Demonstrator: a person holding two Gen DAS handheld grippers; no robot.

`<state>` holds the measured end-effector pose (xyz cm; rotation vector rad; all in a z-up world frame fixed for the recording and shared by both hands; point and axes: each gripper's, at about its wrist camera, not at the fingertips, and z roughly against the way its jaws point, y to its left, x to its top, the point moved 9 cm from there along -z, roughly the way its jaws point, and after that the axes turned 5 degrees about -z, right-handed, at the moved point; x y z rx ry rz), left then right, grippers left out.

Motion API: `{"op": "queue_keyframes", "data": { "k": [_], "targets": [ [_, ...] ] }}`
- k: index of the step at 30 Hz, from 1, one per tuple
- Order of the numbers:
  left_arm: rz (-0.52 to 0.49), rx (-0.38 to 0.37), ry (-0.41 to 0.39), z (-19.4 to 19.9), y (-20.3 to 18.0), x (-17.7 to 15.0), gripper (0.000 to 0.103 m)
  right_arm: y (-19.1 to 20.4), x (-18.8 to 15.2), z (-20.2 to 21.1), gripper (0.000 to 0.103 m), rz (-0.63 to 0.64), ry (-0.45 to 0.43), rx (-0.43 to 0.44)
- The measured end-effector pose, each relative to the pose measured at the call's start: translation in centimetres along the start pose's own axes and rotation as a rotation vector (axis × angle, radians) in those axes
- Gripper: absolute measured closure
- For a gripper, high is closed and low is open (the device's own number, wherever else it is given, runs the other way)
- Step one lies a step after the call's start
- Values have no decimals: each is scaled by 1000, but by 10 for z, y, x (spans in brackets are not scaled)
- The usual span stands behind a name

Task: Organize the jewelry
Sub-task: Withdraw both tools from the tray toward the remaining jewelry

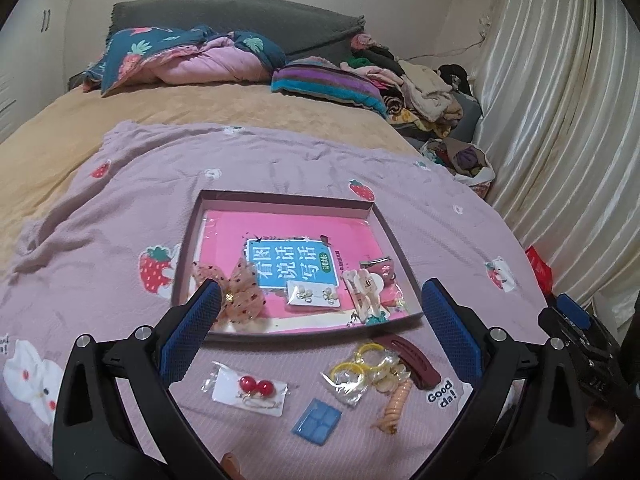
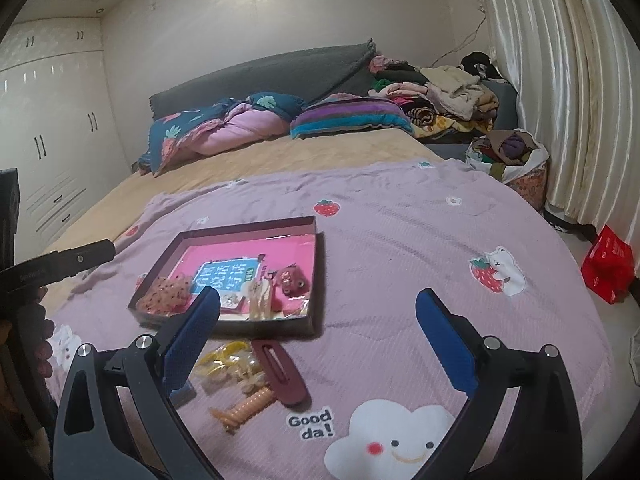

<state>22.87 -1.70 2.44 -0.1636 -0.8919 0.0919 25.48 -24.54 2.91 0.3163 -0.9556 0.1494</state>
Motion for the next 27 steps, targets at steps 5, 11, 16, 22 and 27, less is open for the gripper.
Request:
{"op": "queue_keyframes", "data": {
  "k": [5,11,16,22,27],
  "targets": [
    [3,3,-7,11,5,-6,10,8,-5,8,5,19,4,11],
    [-3,-1,2,17,8,-18,10,15,-15,14,5,30,24,27],
    [-7,6,15,20,16,-28,10,19,-26,14,5,50,48,18],
    [-6,8,28,23,25,-40,10,26,-41,15,5,82,77,16],
    [-5,-10,49,23,29,-53,10,32,-56,13,5,100,110,22]
  ]
}}
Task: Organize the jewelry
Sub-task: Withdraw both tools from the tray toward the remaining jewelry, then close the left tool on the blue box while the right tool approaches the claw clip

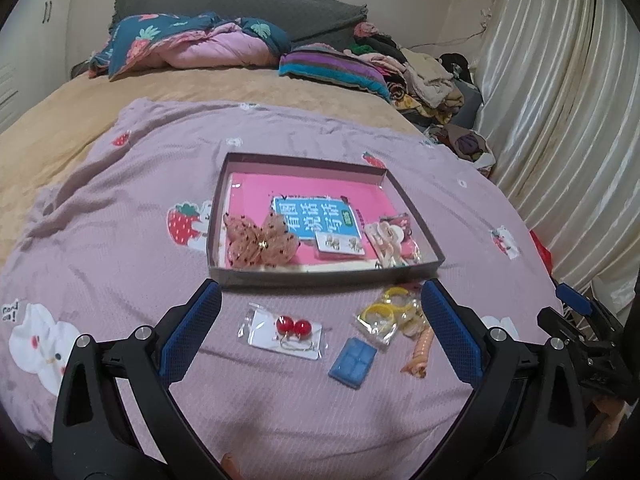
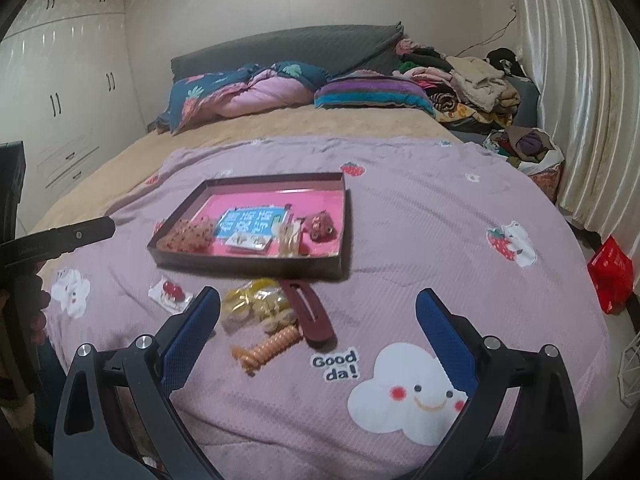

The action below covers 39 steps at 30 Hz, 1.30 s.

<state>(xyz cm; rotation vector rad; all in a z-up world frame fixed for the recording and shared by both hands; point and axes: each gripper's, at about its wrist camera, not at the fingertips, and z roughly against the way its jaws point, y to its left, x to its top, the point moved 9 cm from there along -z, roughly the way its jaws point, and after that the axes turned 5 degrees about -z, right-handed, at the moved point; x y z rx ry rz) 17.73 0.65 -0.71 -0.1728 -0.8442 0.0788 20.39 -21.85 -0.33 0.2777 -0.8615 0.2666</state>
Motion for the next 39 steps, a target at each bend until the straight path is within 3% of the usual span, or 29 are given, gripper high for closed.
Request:
{"op": "queue_keyframes", "data": {
  "k": [29,34,36,39],
  "targets": [
    [-140,-63,162,-29,-24,-88,10,14,-75,-32,6,77,191,7],
    [-166,-96,191,-39,-36,-101,17,18,-80,-39,7,89,210,16],
    [-175,-101,202,-44,-39,-105,25,19,-80,-40,8,87,216,29],
    [-182,-112,219,-52,-42,-109,41,22,-81,-44,18,84,228,50]
  ]
}}
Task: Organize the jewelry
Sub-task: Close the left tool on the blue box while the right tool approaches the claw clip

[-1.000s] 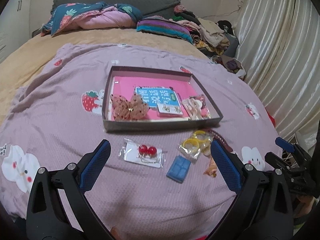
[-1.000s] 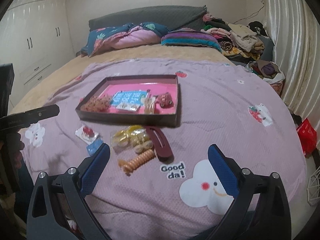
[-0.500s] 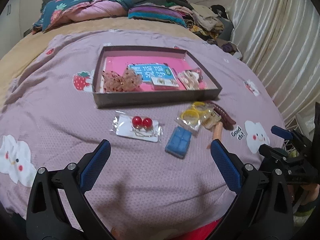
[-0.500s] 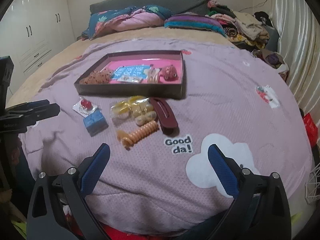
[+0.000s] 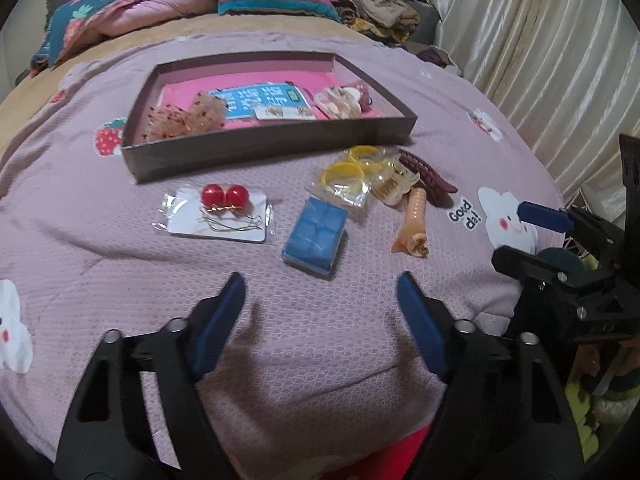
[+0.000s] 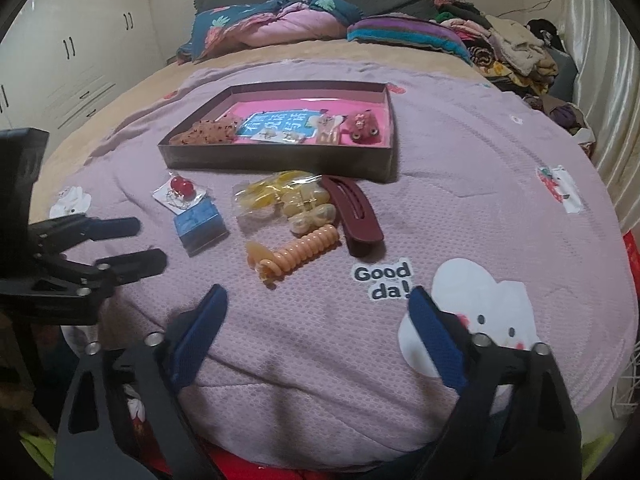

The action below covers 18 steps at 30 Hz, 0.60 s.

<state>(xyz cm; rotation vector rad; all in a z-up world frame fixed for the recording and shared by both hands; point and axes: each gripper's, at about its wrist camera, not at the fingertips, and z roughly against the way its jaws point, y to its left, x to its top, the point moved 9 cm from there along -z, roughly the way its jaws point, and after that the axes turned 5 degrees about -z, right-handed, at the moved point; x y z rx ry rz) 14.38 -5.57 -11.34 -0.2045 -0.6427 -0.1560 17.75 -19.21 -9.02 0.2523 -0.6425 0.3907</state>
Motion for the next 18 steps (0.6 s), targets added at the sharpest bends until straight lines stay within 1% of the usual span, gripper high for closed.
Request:
{"op": "queue_keyframes", "data": {
  "k": [1,2,3,5,10,13,18],
  "targets": [
    [0,-4,3,-2,0,0,44,0,0,-3,20,-5,9,10],
    [-2,-6,6,-5,0,1,49,0,1,-4,22,-9,14,14],
    [-4,-6,8,-7,-1,1,52,0,2,-7,26,-13,20,22],
    [-13,-8,9,-11,-2,3,56,1,5,-10,30,-17,24,32],
    [-22,-14,13,-19,-1,7,61,5,18,-19,42,-25,29,63],
    [-28,-10,13,-23,0,11,62,10,24,-28,46,-18,35,73],
    [-32,-14,14,-29,1,16,65,14,29,-53,57,-7,63,57]
  ]
}}
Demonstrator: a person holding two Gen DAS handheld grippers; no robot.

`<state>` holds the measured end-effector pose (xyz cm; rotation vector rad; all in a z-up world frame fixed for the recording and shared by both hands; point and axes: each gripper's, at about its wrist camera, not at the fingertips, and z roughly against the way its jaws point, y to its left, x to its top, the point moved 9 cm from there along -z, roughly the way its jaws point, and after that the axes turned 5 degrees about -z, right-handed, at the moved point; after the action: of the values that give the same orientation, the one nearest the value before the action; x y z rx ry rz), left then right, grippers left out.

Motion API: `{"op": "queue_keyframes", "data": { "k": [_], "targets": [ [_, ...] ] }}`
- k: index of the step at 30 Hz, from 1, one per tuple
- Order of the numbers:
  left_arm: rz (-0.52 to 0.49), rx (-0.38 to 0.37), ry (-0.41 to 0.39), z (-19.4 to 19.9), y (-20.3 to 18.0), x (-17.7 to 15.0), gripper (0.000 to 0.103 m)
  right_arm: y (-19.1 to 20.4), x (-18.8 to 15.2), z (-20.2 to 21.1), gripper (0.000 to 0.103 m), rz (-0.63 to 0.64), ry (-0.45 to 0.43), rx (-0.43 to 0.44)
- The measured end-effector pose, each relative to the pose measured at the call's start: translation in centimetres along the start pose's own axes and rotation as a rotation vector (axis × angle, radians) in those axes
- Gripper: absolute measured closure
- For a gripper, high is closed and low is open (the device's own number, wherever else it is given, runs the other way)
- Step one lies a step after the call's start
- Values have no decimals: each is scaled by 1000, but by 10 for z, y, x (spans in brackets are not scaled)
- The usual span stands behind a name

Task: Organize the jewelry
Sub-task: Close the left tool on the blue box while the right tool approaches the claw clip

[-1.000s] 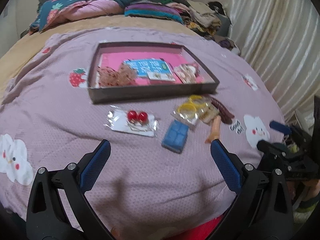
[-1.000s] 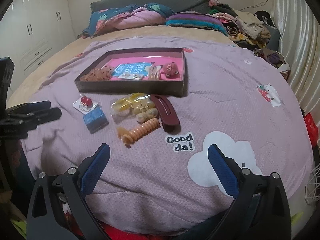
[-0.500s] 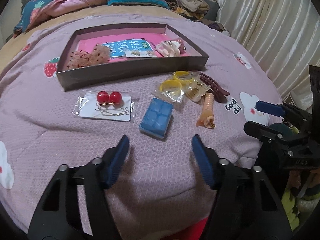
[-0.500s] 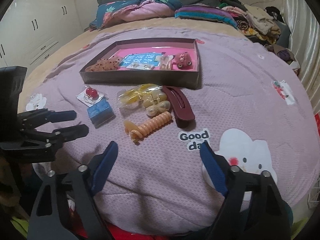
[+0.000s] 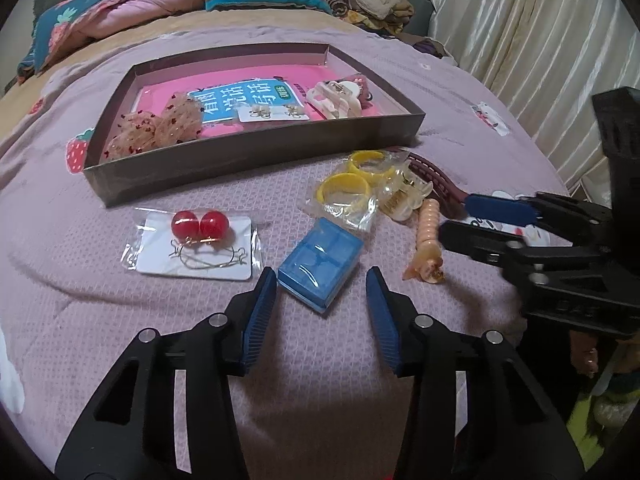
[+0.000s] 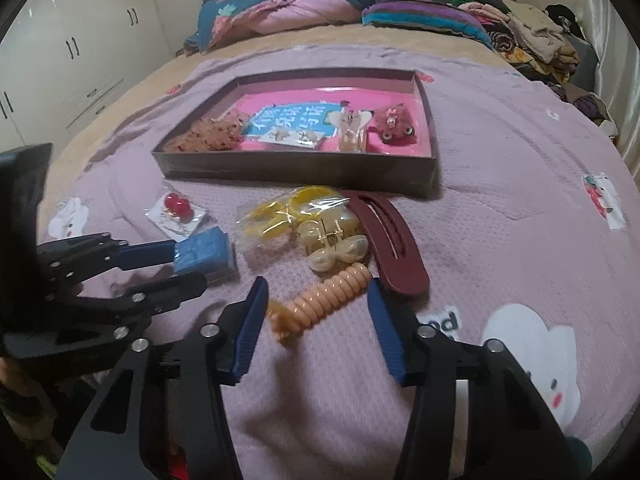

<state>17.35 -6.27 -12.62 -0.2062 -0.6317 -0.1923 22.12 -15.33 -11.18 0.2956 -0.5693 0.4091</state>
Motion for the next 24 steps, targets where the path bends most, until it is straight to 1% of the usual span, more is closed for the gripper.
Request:
{"op": "queue_keyframes", "data": {
  "k": [2,7,11,15,17,21,24],
  "targets": [
    [-3,-1,-1,-2,0,1,65,0,3,-8,59,0,3,-8],
    [-4,-10,-3,-7,0,5,65,-6,10,-26,60,3,-6,-64],
    [2,-21,-2,-10,1,7,65,-10,16,-33,62,14,-16,-81],
    [5,-30,-3,-13,0,9,64,-13,17,-44,61,-5,5,-69],
    [8,-34,-2,-14,0,10,62,-12,17,-48,61,5,2,-72],
    [21,-42,3,-18,-1,11,55,-13,19,-47,61,1,-12,-50],
    [17,-43,7,-21,-4,13,55,-14,20,-41,61,-19,-21,-31]
  ]
}}
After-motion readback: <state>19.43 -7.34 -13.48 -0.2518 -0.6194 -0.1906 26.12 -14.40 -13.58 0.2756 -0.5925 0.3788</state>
